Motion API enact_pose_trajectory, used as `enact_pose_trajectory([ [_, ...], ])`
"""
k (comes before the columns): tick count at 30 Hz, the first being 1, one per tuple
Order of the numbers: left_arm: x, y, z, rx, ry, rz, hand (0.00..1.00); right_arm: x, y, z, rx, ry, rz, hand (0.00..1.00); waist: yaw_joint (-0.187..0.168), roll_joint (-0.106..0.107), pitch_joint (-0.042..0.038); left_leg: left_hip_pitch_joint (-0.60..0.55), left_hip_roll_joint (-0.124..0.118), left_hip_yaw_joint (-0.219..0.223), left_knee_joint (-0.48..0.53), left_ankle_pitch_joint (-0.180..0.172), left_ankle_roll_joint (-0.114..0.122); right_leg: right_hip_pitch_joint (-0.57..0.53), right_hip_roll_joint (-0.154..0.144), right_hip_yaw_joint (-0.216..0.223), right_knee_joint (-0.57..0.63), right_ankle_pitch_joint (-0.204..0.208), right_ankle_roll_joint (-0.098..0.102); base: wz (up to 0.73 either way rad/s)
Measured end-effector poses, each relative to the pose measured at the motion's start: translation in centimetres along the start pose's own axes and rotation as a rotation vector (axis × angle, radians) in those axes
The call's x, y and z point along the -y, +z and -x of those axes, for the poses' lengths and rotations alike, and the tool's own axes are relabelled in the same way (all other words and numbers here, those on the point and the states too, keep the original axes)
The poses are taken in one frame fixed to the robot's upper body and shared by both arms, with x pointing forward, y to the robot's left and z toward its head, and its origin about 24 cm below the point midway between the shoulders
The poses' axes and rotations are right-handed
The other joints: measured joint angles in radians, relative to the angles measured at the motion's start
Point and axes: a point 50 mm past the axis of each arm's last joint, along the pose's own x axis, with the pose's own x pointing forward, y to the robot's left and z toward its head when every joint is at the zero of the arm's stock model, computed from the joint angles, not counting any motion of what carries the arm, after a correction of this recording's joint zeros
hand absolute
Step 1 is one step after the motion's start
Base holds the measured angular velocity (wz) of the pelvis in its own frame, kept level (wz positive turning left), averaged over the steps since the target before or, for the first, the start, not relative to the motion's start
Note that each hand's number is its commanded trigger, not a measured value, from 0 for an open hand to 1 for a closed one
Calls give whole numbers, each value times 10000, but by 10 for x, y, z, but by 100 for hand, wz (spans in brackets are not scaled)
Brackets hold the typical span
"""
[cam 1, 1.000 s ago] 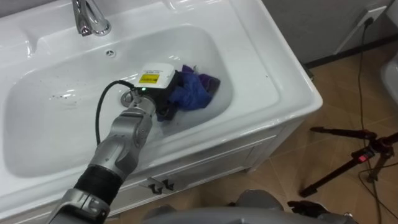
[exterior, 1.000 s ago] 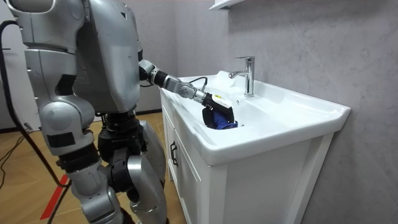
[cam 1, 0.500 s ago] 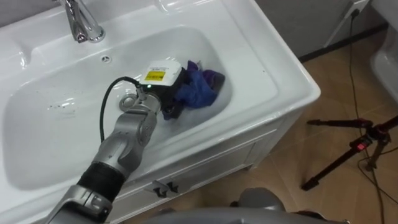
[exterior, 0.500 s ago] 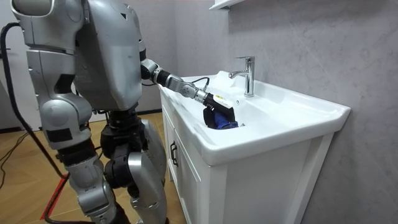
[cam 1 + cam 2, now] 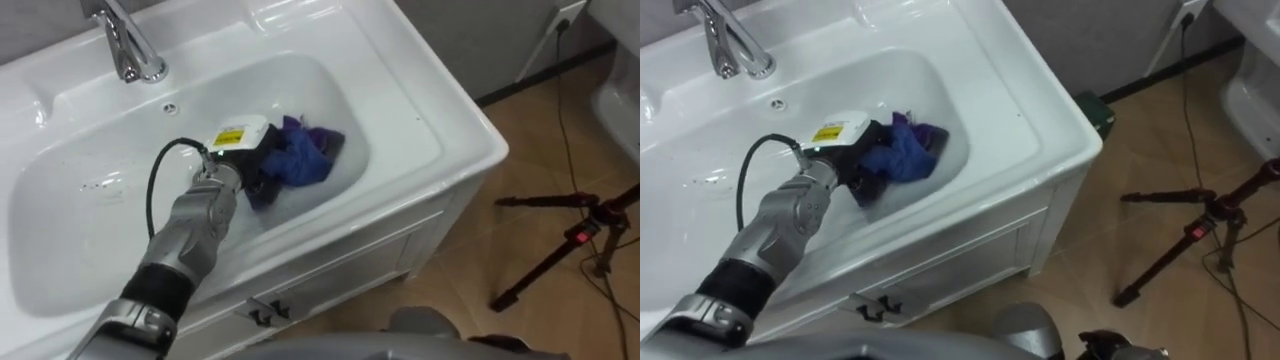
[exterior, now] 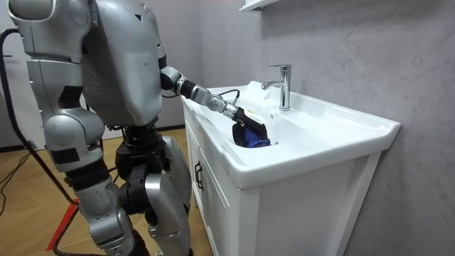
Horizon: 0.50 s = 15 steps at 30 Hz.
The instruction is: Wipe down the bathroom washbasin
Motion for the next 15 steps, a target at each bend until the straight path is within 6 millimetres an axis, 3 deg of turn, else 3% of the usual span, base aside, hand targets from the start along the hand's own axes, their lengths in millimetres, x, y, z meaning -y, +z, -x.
enact_pose_trajectory([
  [6, 4, -50, 13, -1462, -299, -401, 100, 16, 2, 2, 119, -526, -483, 0, 51, -76, -93, 10, 28, -58, 30, -1, -42, -11, 11, -43, 106, -51, -82, -1],
  [13, 4, -79, 26, -2578, -418, -1286, 100, 28, -1, 5, 116, -1022, -1079, 0, 304, -123, -127, 71, -22, -96, -105, 58, -116, 13, -14, -79, 113, -53, -91, 0],
  [15, 4, -89, 31, -2848, -496, -1503, 100, 31, -3, 5, 7, -1085, -1222, 0, 378, -145, -171, 66, -16, -142, -79, 65, -130, 41, -4, -101, 92, -64, -109, 0],
])
